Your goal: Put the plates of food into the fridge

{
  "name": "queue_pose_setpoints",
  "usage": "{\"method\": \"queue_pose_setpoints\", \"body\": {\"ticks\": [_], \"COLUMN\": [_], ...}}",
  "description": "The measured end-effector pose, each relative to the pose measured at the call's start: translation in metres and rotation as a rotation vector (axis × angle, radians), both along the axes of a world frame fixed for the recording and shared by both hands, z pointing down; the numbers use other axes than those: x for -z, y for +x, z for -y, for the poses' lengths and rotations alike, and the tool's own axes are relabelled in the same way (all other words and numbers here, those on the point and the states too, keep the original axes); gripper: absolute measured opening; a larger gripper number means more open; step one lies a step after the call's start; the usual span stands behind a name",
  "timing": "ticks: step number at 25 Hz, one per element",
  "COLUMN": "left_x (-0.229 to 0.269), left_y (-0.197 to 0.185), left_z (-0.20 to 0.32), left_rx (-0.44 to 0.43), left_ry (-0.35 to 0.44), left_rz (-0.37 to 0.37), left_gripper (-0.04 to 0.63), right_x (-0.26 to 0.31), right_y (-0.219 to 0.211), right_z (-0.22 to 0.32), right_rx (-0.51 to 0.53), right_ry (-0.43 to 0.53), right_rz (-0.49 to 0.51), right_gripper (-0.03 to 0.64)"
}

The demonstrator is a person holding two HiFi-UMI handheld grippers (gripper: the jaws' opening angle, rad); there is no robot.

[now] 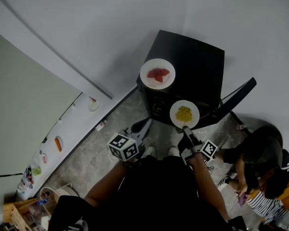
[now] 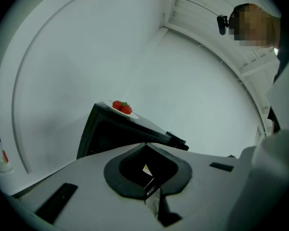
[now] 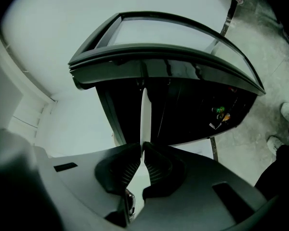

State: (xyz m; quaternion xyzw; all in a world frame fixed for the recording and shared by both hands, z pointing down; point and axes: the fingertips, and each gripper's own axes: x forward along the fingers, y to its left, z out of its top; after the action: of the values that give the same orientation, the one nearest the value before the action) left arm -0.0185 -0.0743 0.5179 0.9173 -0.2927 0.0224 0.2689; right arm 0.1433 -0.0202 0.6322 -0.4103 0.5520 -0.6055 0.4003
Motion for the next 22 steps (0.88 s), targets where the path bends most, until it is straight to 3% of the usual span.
{"method": "queue_pose_setpoints", "body": {"ticks": [14, 22], "left_x": [-0.002, -0.001], "left_y": [0.012, 0.011], "left_z": [0.002, 0.005], "left_rx": [-0.019, -0.029], "left_ry": [-0.025, -0.024], "left_rz": [0.008, 0.020], "left_gripper": [0.023, 0.023], "right_x": [-0.040, -0.053], "right_y": [0.027, 0.035], "right_z": [0.035, 0.055], "right_rx": [-0.150, -0.264], "right_ry": [-0.087, -0.143], "right_rz": [0.012, 0.069], "right_gripper": [0.040, 0.034]}}
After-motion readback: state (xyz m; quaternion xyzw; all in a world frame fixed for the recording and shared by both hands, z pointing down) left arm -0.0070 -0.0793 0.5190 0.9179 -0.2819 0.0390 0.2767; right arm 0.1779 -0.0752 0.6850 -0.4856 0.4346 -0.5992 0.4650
